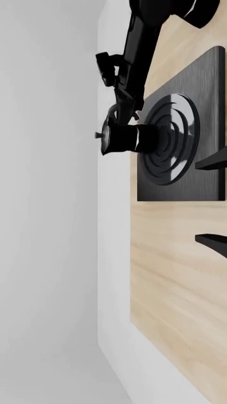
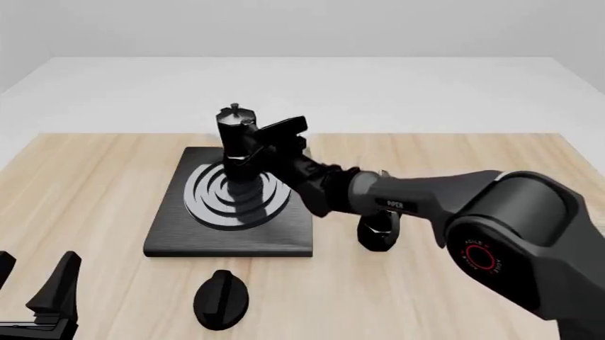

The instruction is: Put the right moka pot on the stove.

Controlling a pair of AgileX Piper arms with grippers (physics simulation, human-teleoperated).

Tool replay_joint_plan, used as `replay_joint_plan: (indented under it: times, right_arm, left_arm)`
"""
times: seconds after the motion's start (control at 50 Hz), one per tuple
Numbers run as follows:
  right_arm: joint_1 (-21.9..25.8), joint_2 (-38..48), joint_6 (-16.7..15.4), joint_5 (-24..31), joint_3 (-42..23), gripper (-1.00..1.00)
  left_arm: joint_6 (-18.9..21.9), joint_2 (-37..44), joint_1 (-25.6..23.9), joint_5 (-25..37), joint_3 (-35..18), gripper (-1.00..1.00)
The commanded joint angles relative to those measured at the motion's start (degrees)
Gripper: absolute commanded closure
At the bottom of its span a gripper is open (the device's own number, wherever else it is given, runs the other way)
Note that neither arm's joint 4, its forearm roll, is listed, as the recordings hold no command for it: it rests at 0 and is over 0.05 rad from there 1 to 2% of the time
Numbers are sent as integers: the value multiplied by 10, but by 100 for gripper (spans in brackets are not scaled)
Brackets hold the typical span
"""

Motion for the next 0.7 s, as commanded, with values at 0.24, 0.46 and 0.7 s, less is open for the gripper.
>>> replay_joint_plan:
  times: [0.24, 0.46, 0.7]
  right_arm:
    - [7, 6, 22, -34, 14, 100]
    - [9, 8, 23, -26, 10, 100]
    - [8, 3, 22, -28, 28, 100]
  left_arm:
    - [0, 0, 0, 0, 0, -100]
    - [0, 0, 0, 0, 0, -100]
    - [0, 0, 0, 0, 0, -100]
